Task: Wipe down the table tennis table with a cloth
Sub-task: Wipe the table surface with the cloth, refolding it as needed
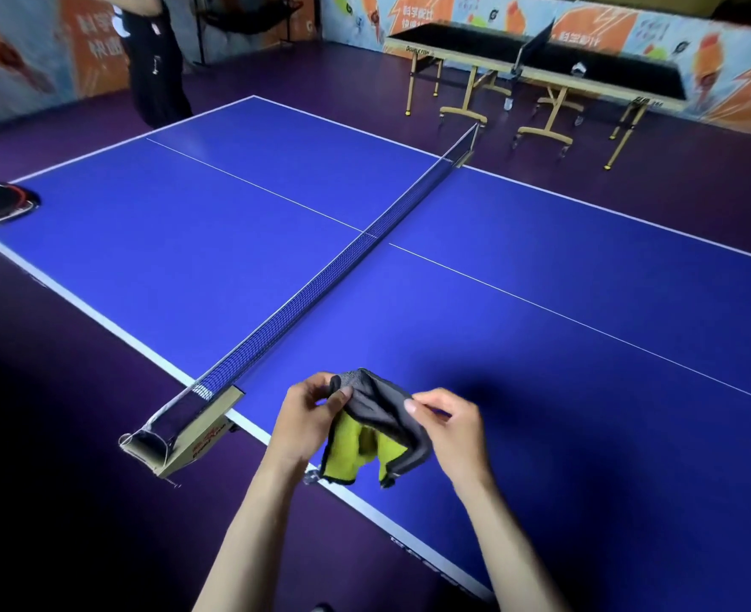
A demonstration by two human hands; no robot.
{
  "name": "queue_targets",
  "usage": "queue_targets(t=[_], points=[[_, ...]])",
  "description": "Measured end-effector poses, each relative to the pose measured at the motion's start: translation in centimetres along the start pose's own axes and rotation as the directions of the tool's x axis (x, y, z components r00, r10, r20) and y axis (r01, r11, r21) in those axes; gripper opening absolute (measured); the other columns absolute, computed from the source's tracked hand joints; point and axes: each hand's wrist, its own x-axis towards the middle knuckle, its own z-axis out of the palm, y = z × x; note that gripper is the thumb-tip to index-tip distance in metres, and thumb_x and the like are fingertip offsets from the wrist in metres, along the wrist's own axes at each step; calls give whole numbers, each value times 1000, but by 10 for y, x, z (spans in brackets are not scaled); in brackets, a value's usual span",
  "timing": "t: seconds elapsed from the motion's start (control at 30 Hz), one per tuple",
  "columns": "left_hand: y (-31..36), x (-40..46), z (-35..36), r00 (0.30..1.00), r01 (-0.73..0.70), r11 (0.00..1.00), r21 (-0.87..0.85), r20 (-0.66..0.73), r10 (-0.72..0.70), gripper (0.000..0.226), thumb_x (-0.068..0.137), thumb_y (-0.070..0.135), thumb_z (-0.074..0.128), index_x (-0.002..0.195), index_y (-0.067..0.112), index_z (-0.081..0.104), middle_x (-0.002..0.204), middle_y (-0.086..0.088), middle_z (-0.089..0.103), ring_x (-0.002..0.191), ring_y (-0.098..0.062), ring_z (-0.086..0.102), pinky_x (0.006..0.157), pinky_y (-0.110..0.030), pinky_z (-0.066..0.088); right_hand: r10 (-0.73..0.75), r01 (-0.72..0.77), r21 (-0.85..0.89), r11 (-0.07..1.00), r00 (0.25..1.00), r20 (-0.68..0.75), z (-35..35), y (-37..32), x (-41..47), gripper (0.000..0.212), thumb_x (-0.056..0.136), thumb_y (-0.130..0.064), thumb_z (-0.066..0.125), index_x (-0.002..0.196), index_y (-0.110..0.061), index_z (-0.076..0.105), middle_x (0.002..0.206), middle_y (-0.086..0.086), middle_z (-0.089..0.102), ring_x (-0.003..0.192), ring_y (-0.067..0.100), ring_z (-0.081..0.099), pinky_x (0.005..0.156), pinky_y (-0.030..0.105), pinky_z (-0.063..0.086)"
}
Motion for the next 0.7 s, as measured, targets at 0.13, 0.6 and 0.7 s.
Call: queue_targets(t=[0.13,0.6,0.7], points=[[13,5,-18,990,-113,945,306,-44,133,14,94,19,73,82,27,76,82,13,75,80,-5,69,79,-26,53,28,-20,68,997,993,-117,-23,0,8,10,92,-7,75,84,-13,76,83,-4,77,78,9,70,74,25,53],[52,5,-37,848,-351,840,413,-240,472,15,107,17,48,107,28,58,97,-1,59,80,-23,63,69,-43,49,411,-431,87,898,893,186,-76,34,5,11,93,1,65,94,-9,64,85,8,63,77,23,60,68,34,56],[69,-2,-21,885,-409,886,220,-140,444,13,108,9,45,109,15,56,95,1,64,87,-31,63,83,-54,55,476,-420,-225,879,806,353,-71,43,-1,9,94,-7,69,101,-13,68,93,3,70,74,15,68,69,29,53]])
